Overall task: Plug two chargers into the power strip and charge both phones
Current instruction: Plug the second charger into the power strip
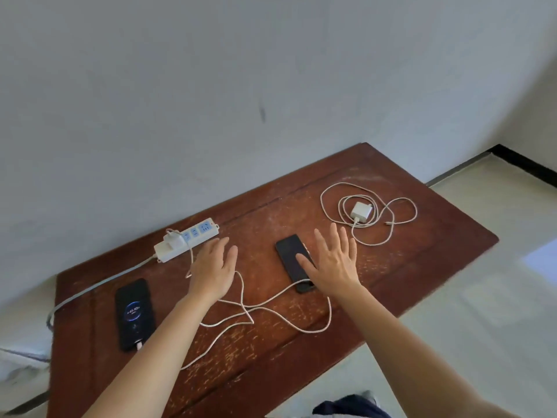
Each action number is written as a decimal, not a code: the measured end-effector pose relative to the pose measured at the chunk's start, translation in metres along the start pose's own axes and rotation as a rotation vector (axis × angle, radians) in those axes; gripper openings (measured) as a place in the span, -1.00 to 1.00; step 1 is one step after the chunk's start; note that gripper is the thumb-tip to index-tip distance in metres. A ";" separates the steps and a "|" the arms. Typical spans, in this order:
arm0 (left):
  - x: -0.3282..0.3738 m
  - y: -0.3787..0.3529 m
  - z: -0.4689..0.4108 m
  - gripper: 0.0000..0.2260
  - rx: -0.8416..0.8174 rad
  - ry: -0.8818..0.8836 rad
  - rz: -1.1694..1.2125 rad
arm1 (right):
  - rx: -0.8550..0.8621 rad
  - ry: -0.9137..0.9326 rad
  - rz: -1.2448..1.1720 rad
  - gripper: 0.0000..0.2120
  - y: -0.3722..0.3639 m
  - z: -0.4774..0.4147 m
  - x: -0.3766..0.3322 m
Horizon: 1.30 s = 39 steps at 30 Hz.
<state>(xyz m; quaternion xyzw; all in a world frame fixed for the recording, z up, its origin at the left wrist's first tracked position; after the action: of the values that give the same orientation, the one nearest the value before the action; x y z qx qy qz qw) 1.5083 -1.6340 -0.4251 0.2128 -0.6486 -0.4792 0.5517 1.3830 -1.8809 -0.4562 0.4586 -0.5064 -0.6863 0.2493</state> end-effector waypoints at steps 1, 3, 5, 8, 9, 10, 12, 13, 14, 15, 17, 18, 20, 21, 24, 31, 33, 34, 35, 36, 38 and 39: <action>0.019 -0.016 0.002 -0.55 -0.023 0.017 0.006 | -0.019 -0.028 -0.003 -0.14 0.006 0.001 0.025; 0.056 -0.051 0.005 -0.54 -0.082 0.055 0.034 | -0.056 -0.079 -0.018 -0.06 0.015 0.003 0.077; 0.089 -0.085 0.006 -0.54 -0.142 0.069 0.024 | -0.097 -0.120 -0.023 -0.04 0.024 0.004 0.126; 0.129 -0.127 0.005 -0.52 -0.235 0.075 -0.059 | -0.162 -0.211 -0.066 -0.10 0.035 0.002 0.191; 0.139 -0.136 0.005 -0.50 -0.258 0.081 -0.086 | -0.184 -0.245 -0.089 -0.13 0.038 0.001 0.208; 0.148 -0.144 0.006 -0.49 -0.273 0.085 -0.114 | -0.201 -0.274 -0.112 -0.15 0.040 -0.001 0.222; 0.164 -0.156 0.005 -0.46 -0.290 0.065 -0.198 | -0.218 -0.312 -0.173 -0.22 0.042 -0.013 0.242; 0.171 -0.162 0.004 -0.44 -0.309 0.042 -0.246 | -0.221 -0.325 -0.208 -0.25 0.043 -0.021 0.247; 0.176 -0.169 0.002 -0.42 -0.336 0.018 -0.286 | -0.226 -0.331 -0.234 -0.28 0.043 -0.031 0.249; 0.180 -0.175 0.001 -0.41 -0.362 -0.006 -0.312 | -0.233 -0.326 -0.249 -0.30 0.042 -0.041 0.248; 0.185 -0.188 -0.004 -0.40 -0.406 -0.044 -0.342 | -0.250 -0.313 -0.265 -0.35 0.040 -0.062 0.241; 0.186 -0.194 -0.009 -0.40 -0.420 -0.058 -0.355 | -0.257 -0.323 -0.288 -0.36 0.039 -0.073 0.237; 0.188 -0.206 -0.021 -0.41 -0.431 -0.078 -0.381 | -0.270 -0.361 -0.339 -0.38 0.035 -0.094 0.231; 0.188 -0.212 -0.028 -0.41 -0.437 -0.087 -0.387 | -0.271 -0.370 -0.339 -0.38 0.032 -0.106 0.227; 0.185 -0.230 -0.052 -0.41 -0.469 -0.111 -0.373 | -0.263 -0.336 -0.233 -0.36 0.025 -0.148 0.214; 0.166 -0.256 -0.094 -0.39 -0.532 -0.079 -0.391 | -0.305 -0.397 -0.061 -0.13 -0.006 -0.201 0.197; 0.166 -0.259 -0.096 -0.37 -0.510 -0.087 -0.429 | -0.285 -0.397 -0.035 -0.20 -0.009 -0.204 0.201; 0.167 -0.259 -0.098 -0.37 -0.494 -0.094 -0.446 | -0.280 -0.392 -0.037 -0.24 -0.008 -0.206 0.203; 0.168 -0.258 -0.100 -0.37 -0.485 -0.101 -0.457 | -0.285 -0.390 -0.051 -0.26 -0.007 -0.207 0.204; 0.168 -0.257 -0.101 -0.37 -0.485 -0.105 -0.459 | -0.295 -0.387 -0.075 -0.27 -0.005 -0.207 0.205; 0.168 -0.255 -0.103 -0.38 -0.518 -0.096 -0.427 | -0.297 -0.399 -0.143 -0.25 0.002 -0.202 0.207; 0.168 -0.253 -0.102 -0.38 -0.541 -0.083 -0.393 | -0.283 -0.415 -0.198 -0.21 0.008 -0.198 0.208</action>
<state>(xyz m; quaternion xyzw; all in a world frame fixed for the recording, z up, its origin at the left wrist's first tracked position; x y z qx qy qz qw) 1.4882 -1.9223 -0.5626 0.1600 -0.4665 -0.7393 0.4584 1.4617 -2.1438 -0.5402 0.3160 -0.3982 -0.8507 0.1337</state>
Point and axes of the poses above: each hand's wrist, its own z-axis away from the middle knuckle, its own y-axis out of the back of the hand, x = y × z, the point moved 8 cm from there along -z, towards the middle knuckle, and after that the axes turned 2 degrees about -z, right-handed, at the moved point
